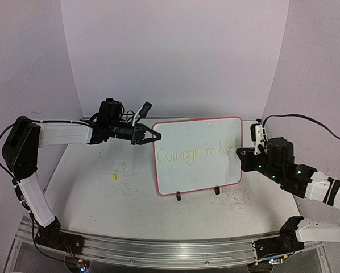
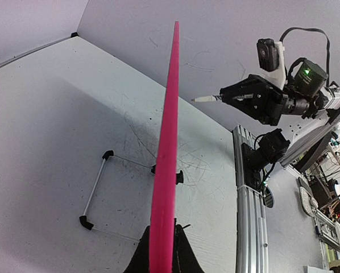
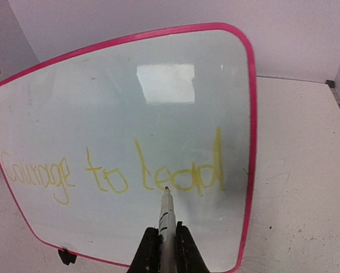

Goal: Write a sentence on the whiteboard
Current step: Write a sentence at the center of the board.

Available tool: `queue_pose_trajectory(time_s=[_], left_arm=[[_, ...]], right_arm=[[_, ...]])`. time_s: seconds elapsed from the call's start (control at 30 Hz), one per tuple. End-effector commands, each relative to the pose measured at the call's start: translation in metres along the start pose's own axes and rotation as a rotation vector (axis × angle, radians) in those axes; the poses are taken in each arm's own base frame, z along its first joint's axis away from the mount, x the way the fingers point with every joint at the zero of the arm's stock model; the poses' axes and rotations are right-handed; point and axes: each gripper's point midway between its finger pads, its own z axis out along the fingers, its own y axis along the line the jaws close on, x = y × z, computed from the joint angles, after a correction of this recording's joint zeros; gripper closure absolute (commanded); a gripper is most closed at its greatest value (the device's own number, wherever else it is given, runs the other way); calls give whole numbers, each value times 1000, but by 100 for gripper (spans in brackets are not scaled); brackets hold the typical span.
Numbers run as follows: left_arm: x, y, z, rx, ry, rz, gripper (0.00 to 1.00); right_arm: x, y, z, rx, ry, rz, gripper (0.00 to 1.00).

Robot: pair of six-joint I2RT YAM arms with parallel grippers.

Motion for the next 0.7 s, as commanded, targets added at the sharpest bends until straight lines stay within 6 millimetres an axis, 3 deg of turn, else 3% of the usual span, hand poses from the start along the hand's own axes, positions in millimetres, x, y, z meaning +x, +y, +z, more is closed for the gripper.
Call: queue_pose_trajectory(time_s=[0.0, 0.17, 0.33, 0.4, 0.57, 0.67], left_arm=[[-4, 12, -6, -111, -13, 89, 100], [-7, 10, -7, -114, -19, 93, 100], [-6, 10, -8, -124, -19, 96, 100], [-5, 9, -7, -121, -17, 95, 100], [-6, 7, -6, -117, -18, 99, 100], [-6, 6, -5, -108, -17, 98, 100]], right_arm=[[-8, 76, -1, -242, -7, -69, 100], [16, 146, 4, -369, 54, -104, 100], [41, 189, 14, -369, 93, -154, 100], [49, 194, 20, -334, 103, -159, 100], [56, 181, 25, -267, 89, -136, 100], [63, 193, 28, -320, 102, -140, 100]])
